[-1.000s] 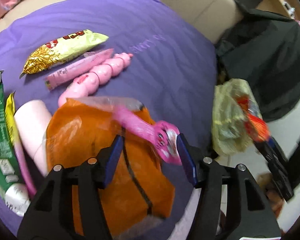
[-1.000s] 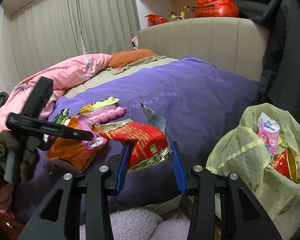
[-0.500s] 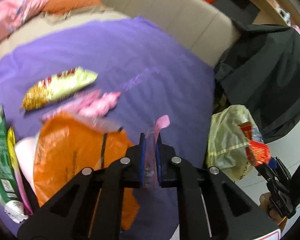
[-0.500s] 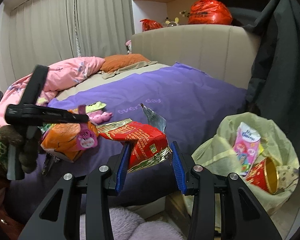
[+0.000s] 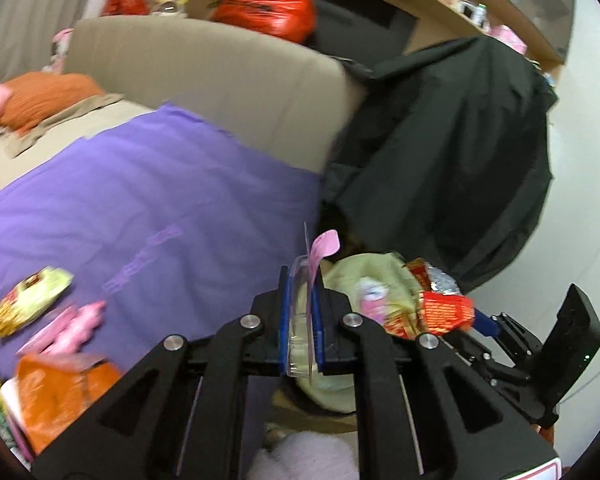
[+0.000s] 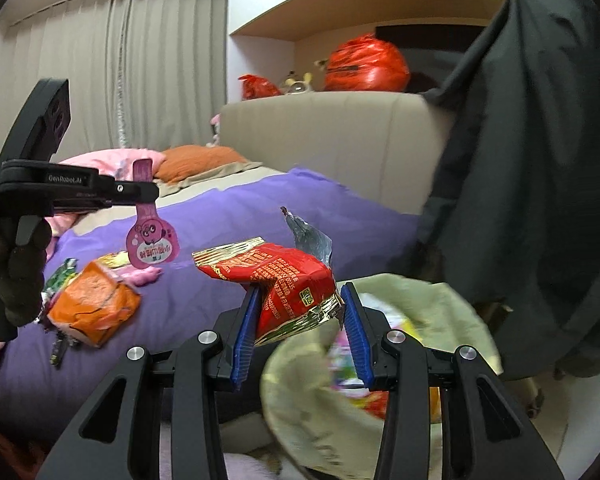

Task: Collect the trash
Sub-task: 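Carry both items to the yellow trash bag and open both tools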

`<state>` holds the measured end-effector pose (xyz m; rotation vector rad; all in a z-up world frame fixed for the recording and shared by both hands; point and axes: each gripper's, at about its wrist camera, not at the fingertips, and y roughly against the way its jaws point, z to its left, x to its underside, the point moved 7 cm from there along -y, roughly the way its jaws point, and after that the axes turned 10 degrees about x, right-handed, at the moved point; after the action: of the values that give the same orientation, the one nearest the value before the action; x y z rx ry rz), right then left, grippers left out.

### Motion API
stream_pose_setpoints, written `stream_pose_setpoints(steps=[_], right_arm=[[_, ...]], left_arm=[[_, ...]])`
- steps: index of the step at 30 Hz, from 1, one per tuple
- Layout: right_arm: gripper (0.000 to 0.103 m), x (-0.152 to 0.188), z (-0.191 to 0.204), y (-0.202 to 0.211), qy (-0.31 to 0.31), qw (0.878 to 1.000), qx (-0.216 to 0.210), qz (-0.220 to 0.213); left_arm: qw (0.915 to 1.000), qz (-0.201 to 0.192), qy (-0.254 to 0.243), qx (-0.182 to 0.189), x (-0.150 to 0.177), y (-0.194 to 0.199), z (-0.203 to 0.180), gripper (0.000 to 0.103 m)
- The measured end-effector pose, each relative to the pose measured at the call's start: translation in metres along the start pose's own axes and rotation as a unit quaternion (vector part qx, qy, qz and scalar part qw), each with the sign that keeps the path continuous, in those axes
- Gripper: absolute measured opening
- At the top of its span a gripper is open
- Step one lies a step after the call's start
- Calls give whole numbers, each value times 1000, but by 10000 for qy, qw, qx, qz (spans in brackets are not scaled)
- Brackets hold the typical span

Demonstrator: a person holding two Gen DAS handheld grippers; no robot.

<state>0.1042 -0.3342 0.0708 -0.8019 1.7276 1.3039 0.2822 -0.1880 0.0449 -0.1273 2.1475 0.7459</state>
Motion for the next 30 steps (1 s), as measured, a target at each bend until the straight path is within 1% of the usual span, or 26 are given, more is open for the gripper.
stream_pose_setpoints(steps=[2,5,7,10,14,16,18,20,25,27,30], right_arm=[[39,-2,-18,2,40,9998,199,-24],[39,-2,-51,3,49,9983,572,-30],[39,1,-74,0,8,9970,775,51],[39,10,-101,-8,-63,9952,950,224],[39,22,-123,-22,-57,9939,1012,444],[39,27,-126,-31,-68,9939,943,559],[39,38,-127,-43,-75,9938,822,744],[39,46,-130,-50,-64,9931,797,856],[39,69,-123,-70,-66,9918,634,1111],[39,75,-121,-76,-82,9914,582,1167],[39,75,-119,-80,-135,9915,554,1172]], left_arm=[[9997,22,-77,219,-5,-18,-18,9],[9977,98,-185,642,-7,-44,-43,9],[9963,194,-249,805,-6,-65,-56,9],[9932,465,-256,1039,0,-100,-72,9],[9867,947,-339,1277,13,-152,-91,9],[9842,1218,-535,1165,23,-177,-95,9],[9836,1399,-764,845,31,-200,-93,9],[9821,1582,-786,651,41,-215,-85,9],[9806,1730,-752,542,58,-222,-68,9],[9805,1759,-693,534,61,-222,-64,9],[9806,1763,-673,528,65,-220,-59,9]])
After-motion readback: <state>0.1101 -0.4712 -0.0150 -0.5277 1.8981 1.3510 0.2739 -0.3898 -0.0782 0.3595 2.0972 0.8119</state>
